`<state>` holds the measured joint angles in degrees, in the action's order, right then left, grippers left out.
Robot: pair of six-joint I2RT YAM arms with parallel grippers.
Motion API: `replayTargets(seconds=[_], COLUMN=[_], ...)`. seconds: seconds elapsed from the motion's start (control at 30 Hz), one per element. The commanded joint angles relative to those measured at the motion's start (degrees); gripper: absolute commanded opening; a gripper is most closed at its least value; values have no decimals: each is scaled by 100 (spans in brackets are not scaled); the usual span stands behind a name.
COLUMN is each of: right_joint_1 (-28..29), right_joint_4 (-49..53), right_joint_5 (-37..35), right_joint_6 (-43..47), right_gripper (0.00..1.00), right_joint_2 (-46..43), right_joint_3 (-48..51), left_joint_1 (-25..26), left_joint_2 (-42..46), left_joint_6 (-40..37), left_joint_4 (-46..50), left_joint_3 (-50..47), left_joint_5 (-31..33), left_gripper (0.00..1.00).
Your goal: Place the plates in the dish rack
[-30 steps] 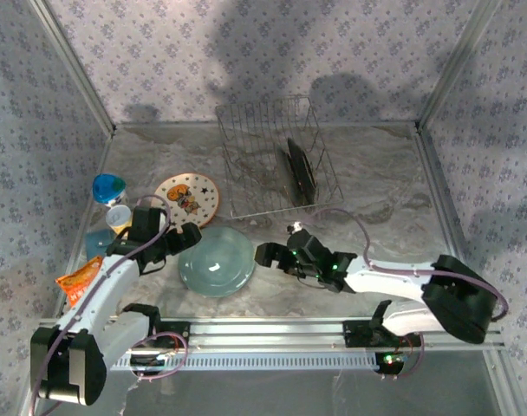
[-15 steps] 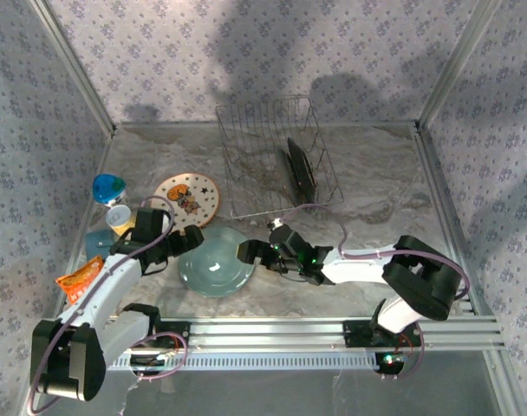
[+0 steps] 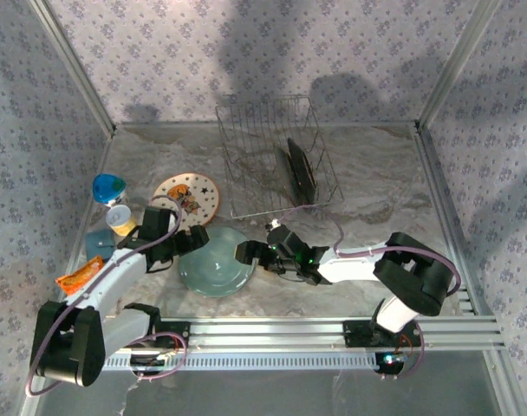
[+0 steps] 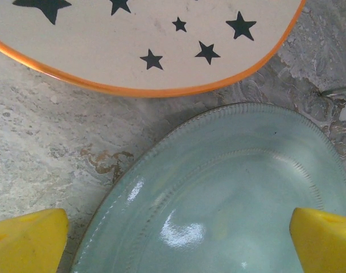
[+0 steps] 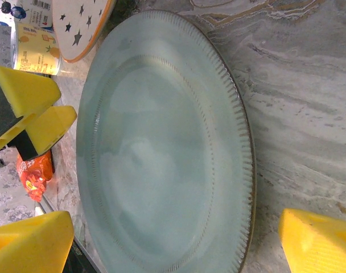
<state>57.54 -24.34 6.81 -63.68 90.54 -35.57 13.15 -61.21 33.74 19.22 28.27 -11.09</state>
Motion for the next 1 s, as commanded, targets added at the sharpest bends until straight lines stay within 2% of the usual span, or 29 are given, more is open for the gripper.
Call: replayTargets(seconds=[0.0,0.73,0.97], right_joint_1=[34,71,99], right_joint_4=[-153,-440,-578], right_joint_5=[13,110,112], right_joint_6=[-92,-153,-207], right_gripper=[94,91,86], right_joint_2=[126,393,489], right_joint_3=[-94,-142,-128], left_joint_1=[38,519,907], left_joint_2=[-66,-94,-46], left_joint_6=[51,393,649], left_joint_4=[-203,-355,-445], left_joint_3=[38,-54,-169], left_joint_5=[-12,131,289], left_gripper=[99,99,99])
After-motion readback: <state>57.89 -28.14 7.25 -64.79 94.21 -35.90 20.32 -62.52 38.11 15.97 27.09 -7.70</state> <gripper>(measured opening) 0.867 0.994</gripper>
